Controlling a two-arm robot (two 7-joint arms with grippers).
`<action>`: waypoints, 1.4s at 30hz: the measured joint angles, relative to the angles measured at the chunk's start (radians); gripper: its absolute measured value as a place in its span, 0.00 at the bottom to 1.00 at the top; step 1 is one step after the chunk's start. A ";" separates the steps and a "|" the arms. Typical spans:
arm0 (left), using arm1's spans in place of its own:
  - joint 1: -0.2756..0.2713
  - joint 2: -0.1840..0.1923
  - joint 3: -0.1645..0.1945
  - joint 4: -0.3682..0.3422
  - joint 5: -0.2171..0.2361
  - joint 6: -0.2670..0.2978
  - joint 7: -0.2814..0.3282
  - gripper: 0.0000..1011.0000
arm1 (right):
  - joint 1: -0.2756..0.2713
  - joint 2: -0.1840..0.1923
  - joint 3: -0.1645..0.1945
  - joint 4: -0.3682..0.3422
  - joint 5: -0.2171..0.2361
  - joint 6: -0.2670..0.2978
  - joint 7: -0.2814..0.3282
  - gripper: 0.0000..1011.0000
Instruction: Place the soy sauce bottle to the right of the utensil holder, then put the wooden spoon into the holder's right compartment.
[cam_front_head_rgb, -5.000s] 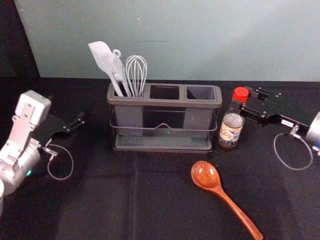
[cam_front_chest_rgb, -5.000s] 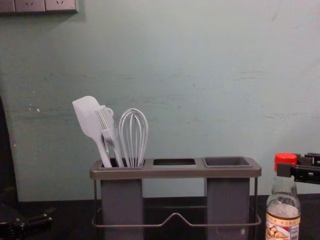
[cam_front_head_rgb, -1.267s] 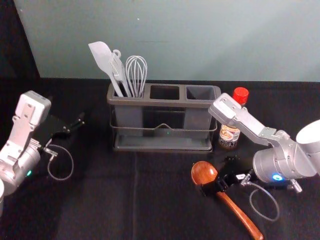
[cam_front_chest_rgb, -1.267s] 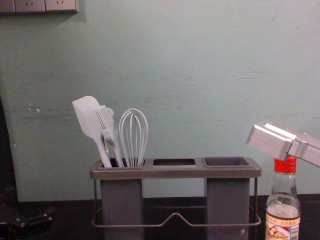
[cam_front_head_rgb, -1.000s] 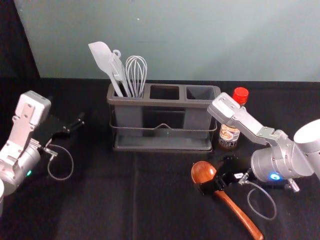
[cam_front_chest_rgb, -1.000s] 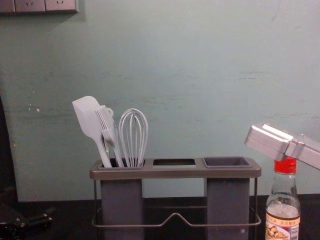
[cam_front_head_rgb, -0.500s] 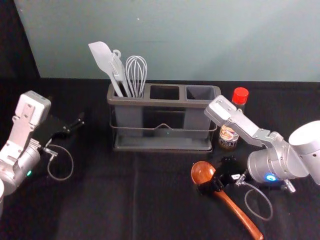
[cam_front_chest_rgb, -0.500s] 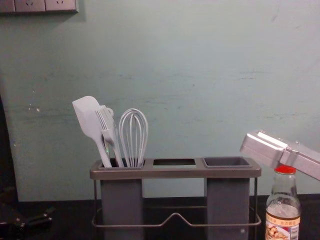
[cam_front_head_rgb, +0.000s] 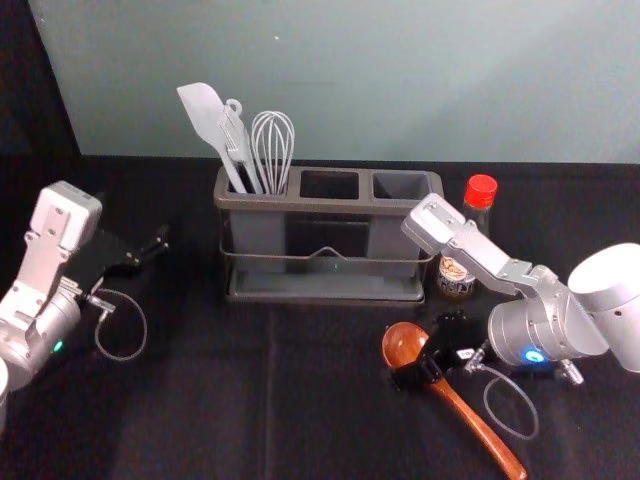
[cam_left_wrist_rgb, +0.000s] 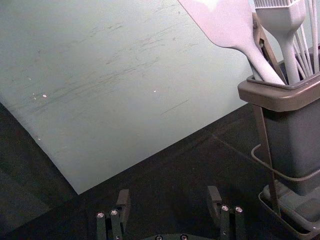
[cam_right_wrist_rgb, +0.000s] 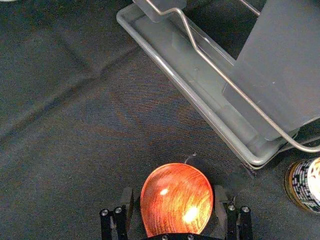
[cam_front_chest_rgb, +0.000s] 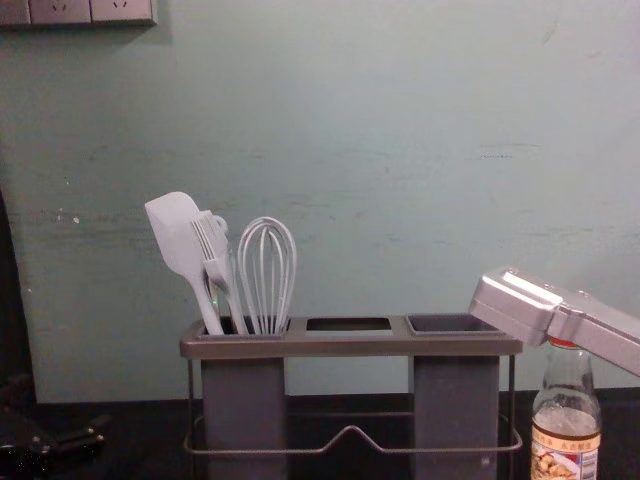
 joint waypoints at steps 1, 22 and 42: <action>0.000 0.000 0.000 0.000 0.000 0.000 0.000 0.99 | 0.000 -0.002 0.000 0.002 -0.006 -0.003 0.001 0.99; 0.000 0.000 0.000 0.000 0.000 0.000 0.000 0.99 | 0.000 -0.008 -0.005 0.009 -0.026 -0.015 0.005 0.99; 0.000 0.000 0.000 0.000 0.000 0.000 0.000 0.99 | 0.000 -0.007 -0.005 0.007 -0.024 -0.013 0.005 0.83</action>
